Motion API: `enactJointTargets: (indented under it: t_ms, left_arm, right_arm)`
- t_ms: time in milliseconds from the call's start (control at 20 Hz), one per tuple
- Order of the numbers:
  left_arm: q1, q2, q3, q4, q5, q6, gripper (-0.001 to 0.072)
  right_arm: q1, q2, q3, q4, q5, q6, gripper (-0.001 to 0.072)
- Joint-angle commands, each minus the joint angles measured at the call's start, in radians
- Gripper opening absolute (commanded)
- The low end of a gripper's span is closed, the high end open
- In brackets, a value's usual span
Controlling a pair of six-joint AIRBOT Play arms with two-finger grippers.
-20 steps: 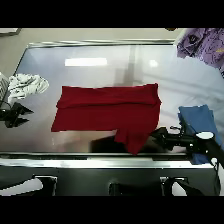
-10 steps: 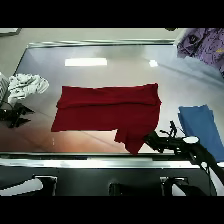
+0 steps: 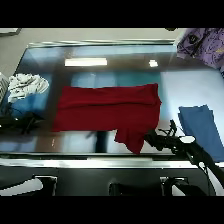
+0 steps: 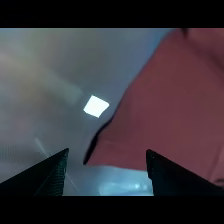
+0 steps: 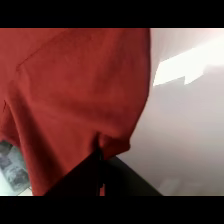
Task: Fold the clothes and pants, and hang the long-sleeved shirts on hangers.
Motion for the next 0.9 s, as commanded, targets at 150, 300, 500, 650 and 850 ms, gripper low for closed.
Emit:
enactJointTargets:
  t_ms: [150, 300, 500, 650, 850]
  left_arm:
    - [-0.012, 0.000, -0.123, -0.069, 0.029, 0.106, 0.0558]
    - [-0.042, -0.012, -0.123, -0.069, 0.040, 0.106, 0.0558]
    - [-0.097, -0.072, -0.122, -0.069, 0.080, 0.089, 0.0421]
    - [-0.100, -0.080, -0.121, -0.070, 0.160, 0.023, 0.0101]
    - [-0.100, -0.079, -0.086, -0.069, 0.127, 0.009, 0.0014]
  right_arm:
    - [0.002, 0.001, 0.000, 0.015, 0.057, 0.014, 0.0029]
    - [0.002, 0.001, 0.001, 0.025, 0.060, 0.014, 0.0029]
    - [0.002, 0.001, 0.001, 0.035, 0.070, 0.014, 0.0029]
    - [0.002, 0.004, 0.001, 0.034, 0.079, 0.013, 0.0028]
    - [0.002, 0.068, 0.001, 0.031, 0.072, 0.017, 0.0028]
